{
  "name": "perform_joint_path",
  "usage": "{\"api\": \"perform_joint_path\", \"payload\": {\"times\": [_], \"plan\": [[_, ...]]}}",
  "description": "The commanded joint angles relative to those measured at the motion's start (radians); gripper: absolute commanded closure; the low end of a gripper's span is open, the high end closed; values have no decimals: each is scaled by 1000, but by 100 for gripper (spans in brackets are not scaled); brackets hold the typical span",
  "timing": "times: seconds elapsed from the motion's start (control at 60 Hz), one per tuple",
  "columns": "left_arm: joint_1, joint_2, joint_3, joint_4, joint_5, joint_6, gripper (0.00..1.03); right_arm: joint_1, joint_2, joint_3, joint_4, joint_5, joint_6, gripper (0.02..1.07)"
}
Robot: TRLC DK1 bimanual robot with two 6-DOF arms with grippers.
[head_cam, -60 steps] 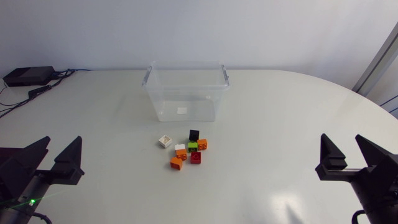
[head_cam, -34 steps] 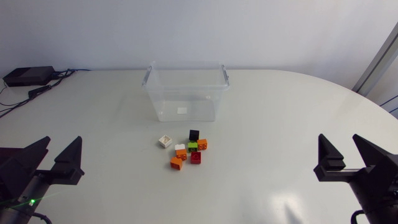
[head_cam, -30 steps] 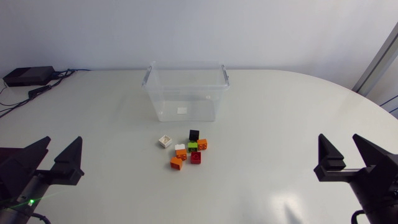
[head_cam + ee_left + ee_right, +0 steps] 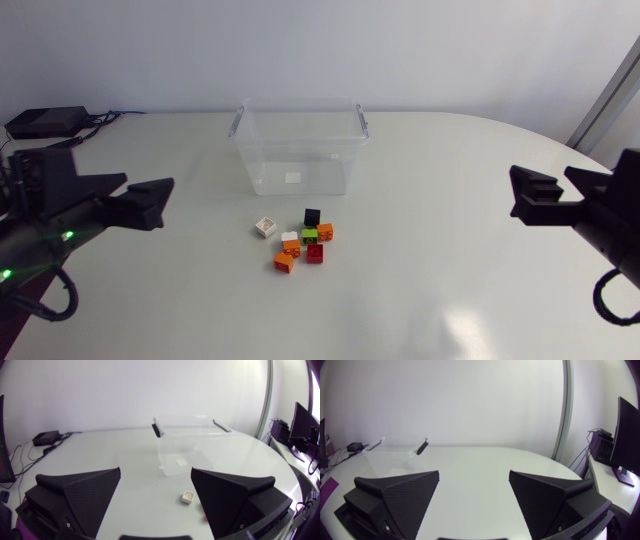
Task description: Place the duplo bricks in the container
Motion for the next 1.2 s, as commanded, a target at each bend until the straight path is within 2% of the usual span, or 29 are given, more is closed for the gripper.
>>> {"api": "perform_joint_path", "payload": {"times": [0.0,0.183,0.267,0.3,0.367,0.4,0.467,0.55,0.633,0.7,0.8,1.1,1.183], "plan": [[-36,151,83,-36,-8,-27,7,24,97,67,-62,15,50,7],[-85,450,222,-122,-11,-9,6,114,269,241,-278,81,70,7],[-101,545,279,-153,-14,23,6,165,335,306,-389,80,58,7],[-108,597,313,-174,-18,71,6,177,352,317,-409,70,47,7],[-122,725,397,-213,-16,241,6,189,402,344,-448,-12,12,7],[-131,768,423,-225,-13,298,6,191,422,350,-453,-46,5,7],[-134,849,474,-253,-1,313,6,212,470,364,-456,-83,5,7],[-159,938,534,-294,10,324,6,249,545,392,-462,-85,7,7],[-170,1027,594,-334,82,336,8,289,608,416,-465,-85,18,7],[-174,1068,629,-352,98,356,8,315,643,438,-473,-85,24,7],[-170,1127,680,-380,140,365,12,329,705,472,-484,-85,39,7],[-168,1217,721,-366,140,408,27,396,795,482,-450,-89,28,7],[-170,1231,723,-349,142,413,36,404,814,487,-441,-89,21,7]]}}
